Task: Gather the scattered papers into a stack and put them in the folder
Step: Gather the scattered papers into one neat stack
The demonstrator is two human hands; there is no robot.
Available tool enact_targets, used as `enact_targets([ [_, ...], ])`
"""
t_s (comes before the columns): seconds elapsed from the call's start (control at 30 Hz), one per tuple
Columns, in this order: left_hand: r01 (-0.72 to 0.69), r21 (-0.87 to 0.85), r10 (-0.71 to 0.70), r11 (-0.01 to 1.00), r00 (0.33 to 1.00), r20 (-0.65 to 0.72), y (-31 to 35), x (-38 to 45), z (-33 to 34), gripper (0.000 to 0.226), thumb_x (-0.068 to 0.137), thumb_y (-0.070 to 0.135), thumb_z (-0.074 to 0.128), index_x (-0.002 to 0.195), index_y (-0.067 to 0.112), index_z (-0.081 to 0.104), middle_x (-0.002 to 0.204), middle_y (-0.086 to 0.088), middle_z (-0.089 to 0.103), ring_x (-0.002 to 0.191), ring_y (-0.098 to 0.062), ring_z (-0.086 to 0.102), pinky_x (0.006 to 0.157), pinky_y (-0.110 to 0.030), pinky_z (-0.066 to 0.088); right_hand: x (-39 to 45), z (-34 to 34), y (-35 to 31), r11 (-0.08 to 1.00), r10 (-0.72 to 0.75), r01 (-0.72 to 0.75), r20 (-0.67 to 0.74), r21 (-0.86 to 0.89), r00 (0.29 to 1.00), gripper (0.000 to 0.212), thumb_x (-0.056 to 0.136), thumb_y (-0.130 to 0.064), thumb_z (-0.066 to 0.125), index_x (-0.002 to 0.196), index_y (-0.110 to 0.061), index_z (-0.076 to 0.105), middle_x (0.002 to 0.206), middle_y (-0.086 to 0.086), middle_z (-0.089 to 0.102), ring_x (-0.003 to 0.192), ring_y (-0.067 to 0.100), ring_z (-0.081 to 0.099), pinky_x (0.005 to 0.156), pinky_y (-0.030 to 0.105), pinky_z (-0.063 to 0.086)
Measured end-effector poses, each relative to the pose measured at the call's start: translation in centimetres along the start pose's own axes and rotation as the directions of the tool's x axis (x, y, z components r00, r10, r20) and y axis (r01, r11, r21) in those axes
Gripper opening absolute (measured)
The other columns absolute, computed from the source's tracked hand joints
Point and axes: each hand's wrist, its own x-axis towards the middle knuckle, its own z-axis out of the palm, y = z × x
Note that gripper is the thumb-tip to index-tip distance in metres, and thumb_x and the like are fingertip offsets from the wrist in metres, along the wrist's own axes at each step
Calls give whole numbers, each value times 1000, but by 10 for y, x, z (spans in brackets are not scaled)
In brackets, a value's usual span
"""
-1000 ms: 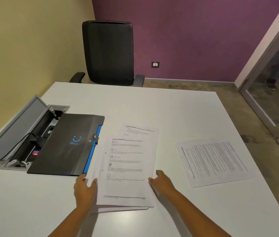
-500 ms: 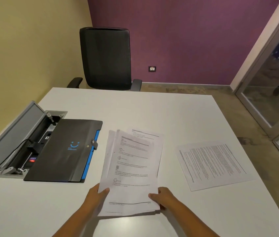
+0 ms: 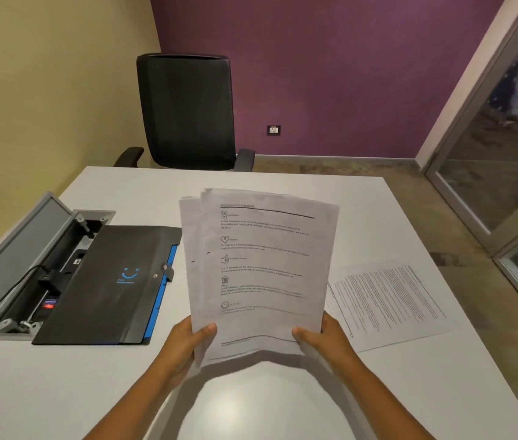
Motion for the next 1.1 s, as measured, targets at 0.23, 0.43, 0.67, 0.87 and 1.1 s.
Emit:
enact_targets([
  [0.23, -67, 130, 67, 989, 998, 2, 13, 1, 7, 82, 34, 61, 83, 106, 27, 62, 100, 6, 74, 93, -19, 70, 70, -33, 59, -8, 8, -15, 993, -113, 114, 82, -11, 990, 33, 75, -18, 76, 97, -37, 61, 87, -26, 70, 85, -9, 66, 64, 9, 51],
  [0.43, -195, 103, 204, 975, 975, -87, 27, 5, 17, 33, 73, 20, 74, 98, 37, 62, 97, 10, 71, 97, -12, 64, 84, -31, 53, -6, 13, -19, 990, -118, 119, -20, 77, 993, 21, 74, -16, 78, 85, -31, 68, 76, -22, 72, 79, -12, 65, 59, 5, 49],
  [0.67, -244, 136, 241, 960, 970, 41, 41, 6, 16, 61, 45, 47, 84, 101, 40, 63, 102, 6, 71, 94, -10, 66, 71, -25, 57, -9, 12, -38, 946, -314, 311, 18, 90, 949, 34, 80, -10, 71, 105, -31, 65, 103, -14, 72, 99, 7, 67, 74, 13, 53],
  [0.87, -147, 192, 145, 970, 989, 26, 20, 5, 15, 43, 66, 29, 76, 103, 43, 60, 105, 5, 70, 102, -13, 63, 83, -30, 54, -11, 15, -31, 972, -232, 226, 125, 57, 965, 34, 85, -9, 66, 95, -40, 68, 94, -12, 73, 93, -3, 66, 72, 11, 52],
  [1.1, -16, 319, 7, 948, 1000, 30, -4, 9, 12, 46, 89, 13, 57, 132, 20, 42, 128, -8, 54, 120, -27, 49, 104, -51, 40, 7, 25, 18, 962, 136, -123, 35, -242, 990, 31, 86, -15, 62, 114, -2, 58, 119, 19, 63, 113, 29, 58, 92, 34, 48],
])
